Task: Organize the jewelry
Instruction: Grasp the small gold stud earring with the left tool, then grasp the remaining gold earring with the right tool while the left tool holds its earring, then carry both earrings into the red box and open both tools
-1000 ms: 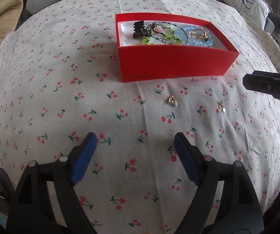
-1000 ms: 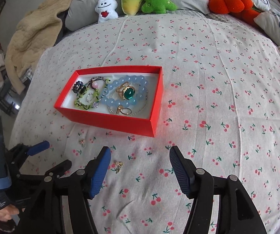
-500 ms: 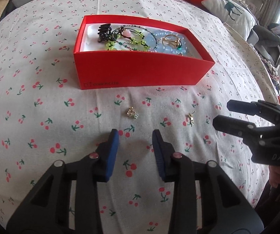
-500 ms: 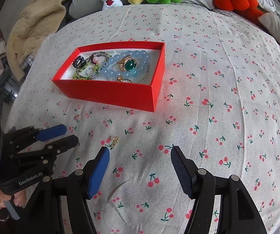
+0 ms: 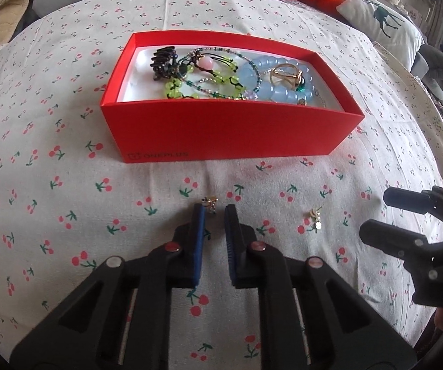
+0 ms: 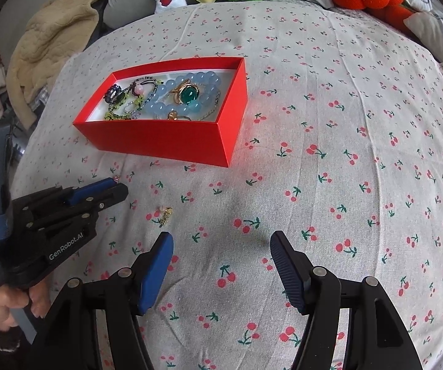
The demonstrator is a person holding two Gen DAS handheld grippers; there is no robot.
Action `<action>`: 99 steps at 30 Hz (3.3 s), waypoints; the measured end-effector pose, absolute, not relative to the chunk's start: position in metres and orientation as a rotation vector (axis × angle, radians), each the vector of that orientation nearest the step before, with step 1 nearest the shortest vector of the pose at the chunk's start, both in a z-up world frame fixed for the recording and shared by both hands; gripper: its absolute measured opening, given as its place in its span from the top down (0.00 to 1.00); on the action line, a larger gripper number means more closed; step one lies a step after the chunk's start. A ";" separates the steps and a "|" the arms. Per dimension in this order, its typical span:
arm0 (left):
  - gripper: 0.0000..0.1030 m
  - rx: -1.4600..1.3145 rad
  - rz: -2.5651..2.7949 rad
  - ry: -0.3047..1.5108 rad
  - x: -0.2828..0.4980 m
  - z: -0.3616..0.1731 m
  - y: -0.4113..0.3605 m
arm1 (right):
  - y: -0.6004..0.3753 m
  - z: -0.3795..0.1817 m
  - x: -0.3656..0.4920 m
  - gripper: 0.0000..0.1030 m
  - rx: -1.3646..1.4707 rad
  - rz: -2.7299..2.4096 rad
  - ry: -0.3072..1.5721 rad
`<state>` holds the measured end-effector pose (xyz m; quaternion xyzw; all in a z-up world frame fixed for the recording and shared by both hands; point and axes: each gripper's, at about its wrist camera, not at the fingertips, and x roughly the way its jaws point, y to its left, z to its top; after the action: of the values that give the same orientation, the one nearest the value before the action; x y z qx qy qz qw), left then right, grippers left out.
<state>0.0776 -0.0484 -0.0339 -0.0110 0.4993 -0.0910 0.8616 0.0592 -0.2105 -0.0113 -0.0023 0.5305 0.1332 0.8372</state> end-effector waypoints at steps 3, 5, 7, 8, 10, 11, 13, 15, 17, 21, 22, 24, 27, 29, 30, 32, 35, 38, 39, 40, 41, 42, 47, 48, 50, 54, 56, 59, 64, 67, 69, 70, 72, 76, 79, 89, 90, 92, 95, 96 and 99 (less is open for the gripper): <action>0.95 -0.004 -0.175 1.043 0.079 -0.033 -0.049 | -0.208 -0.013 0.058 0.35 -0.014 0.281 1.126; 0.95 0.007 -0.178 1.040 0.077 -0.031 -0.048 | -0.206 -0.013 0.057 0.35 -0.016 0.282 1.127; 0.95 0.014 -0.185 1.042 0.075 -0.031 -0.046 | -0.202 -0.014 0.055 0.35 -0.019 0.287 1.126; 0.95 0.014 -0.188 1.044 0.073 -0.030 -0.044 | -0.200 -0.014 0.054 0.35 -0.023 0.290 1.129; 0.95 0.008 -0.192 1.046 0.069 -0.028 -0.038 | -0.194 -0.016 0.053 0.35 -0.038 0.298 1.133; 0.95 0.006 -0.194 1.047 0.068 -0.027 -0.035 | -0.191 -0.017 0.053 0.35 -0.045 0.301 1.134; 0.95 0.006 -0.195 1.046 0.065 -0.025 -0.029 | -0.185 -0.019 0.053 0.35 -0.057 0.308 1.136; 0.95 0.003 -0.194 1.047 0.062 -0.024 -0.022 | -0.178 -0.022 0.055 0.35 -0.070 0.317 1.143; 0.95 0.003 -0.195 1.048 0.059 -0.023 -0.017 | -0.170 -0.025 0.056 0.36 -0.074 0.320 1.149; 0.95 0.015 -0.192 1.048 0.056 -0.024 -0.010 | -0.156 -0.031 0.060 0.41 -0.093 0.319 1.145; 0.95 0.012 -0.192 1.049 0.055 -0.024 -0.009 | -0.153 -0.033 0.060 0.42 -0.104 0.314 1.139; 0.95 0.011 -0.192 1.049 0.055 -0.023 -0.007 | -0.147 -0.033 0.062 0.52 -0.117 0.307 1.126; 0.95 0.009 -0.195 1.049 0.054 -0.022 -0.006 | -0.145 -0.032 0.065 0.69 -0.112 0.289 1.125; 0.95 0.008 -0.197 1.048 0.053 -0.021 -0.006 | -0.146 -0.030 0.068 0.78 -0.102 0.283 1.129; 0.95 0.008 -0.199 1.047 0.053 -0.021 -0.006 | -0.145 -0.031 0.069 0.83 -0.099 0.281 1.129; 0.95 0.008 -0.203 1.046 0.052 -0.020 -0.007 | -0.143 -0.031 0.072 0.87 -0.096 0.281 1.131; 0.95 0.002 -0.204 1.045 0.050 -0.018 -0.006 | -0.143 -0.031 0.072 0.92 -0.094 0.278 1.126; 0.95 -0.008 -0.206 1.039 0.050 -0.014 -0.004 | -0.142 -0.029 0.072 0.95 -0.096 0.279 1.125; 0.95 -0.009 -0.207 1.035 0.050 -0.013 -0.004 | -0.143 -0.028 0.072 0.95 -0.093 0.280 1.124; 0.95 -0.012 -0.208 1.033 0.050 -0.012 -0.003 | -0.144 -0.027 0.072 0.95 -0.087 0.280 1.124; 0.95 -0.015 -0.209 1.031 0.050 -0.011 -0.002 | -0.145 -0.026 0.072 0.95 -0.083 0.279 1.123; 0.95 -0.019 -0.212 1.030 0.050 -0.010 -0.002 | -0.146 -0.024 0.070 0.95 -0.078 0.278 1.123; 0.95 -0.040 -0.226 1.023 0.052 -0.003 -0.001 | -0.153 -0.012 0.074 0.95 -0.041 0.283 1.115; 0.95 -0.047 -0.229 1.022 0.052 -0.002 0.000 | -0.155 -0.010 0.073 0.95 -0.029 0.286 1.114; 0.95 -0.063 -0.234 1.021 0.053 0.001 0.000 | -0.162 -0.005 0.073 0.95 -0.004 0.290 1.112; 0.95 -0.081 -0.239 1.013 0.056 0.008 0.001 | -0.171 0.005 0.075 0.95 0.040 0.293 1.102; 0.95 -0.090 -0.243 1.004 0.057 0.013 0.000 | -0.173 0.011 0.075 0.95 0.048 0.293 1.090; 0.95 -0.103 -0.245 0.986 0.061 0.021 -0.002 | -0.176 0.022 0.073 0.95 0.069 0.298 1.067; 0.95 -0.112 -0.253 0.965 0.068 0.030 -0.006 | -0.180 0.038 0.079 0.95 0.106 0.301 1.030; 0.95 -0.120 -0.262 0.949 0.074 0.035 -0.006 | -0.181 0.047 0.083 0.95 0.125 0.306 1.010; 0.95 -0.124 -0.270 0.936 0.079 0.040 -0.005 | -0.182 0.052 0.085 0.95 0.136 0.308 0.997; 0.95 -0.126 -0.276 0.930 0.082 0.042 -0.005 | -0.183 0.054 0.087 0.95 0.142 0.308 0.992; 0.95 -0.129 -0.285 0.919 0.087 0.045 -0.004 | -0.184 0.057 0.091 0.95 0.157 0.307 0.987; 0.95 -0.166 -0.306 0.917 0.101 0.047 0.002 | -0.185 0.059 0.099 0.95 0.180 0.305 0.985; 0.95 -0.204 -0.308 0.935 0.112 0.043 0.008 | -0.186 0.059 0.106 0.95 0.195 0.310 0.980; 0.95 -0.235 -0.296 0.972 0.131 0.027 0.011 | -0.186 0.051 0.122 0.95 0.209 0.307 0.997; 0.95 -0.236 -0.296 0.972 0.132 0.026 0.011 | -0.186 0.050 0.123 0.95 0.207 0.306 1.000; 0.95 -0.234 -0.297 0.974 0.134 0.024 0.011 | -0.185 0.047 0.125 0.95 0.205 0.305 1.005; 0.95 -0.230 -0.302 0.981 0.138 0.022 0.009 | -0.185 0.045 0.129 0.95 0.208 0.305 1.010; 0.95 -0.229 -0.307 0.984 0.138 0.021 0.007 | -0.185 0.044 0.130 0.95 0.208 0.304 1.012; 0.94 -0.213 -0.308 0.977 0.138 0.024 0.003 | -0.185 0.041 0.133 0.95 0.208 0.296 1.019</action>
<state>0.1379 0.0033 0.0242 -0.1016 0.4665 -0.1472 0.8663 0.1328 -0.1854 0.0412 0.0988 0.4851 0.1410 0.8574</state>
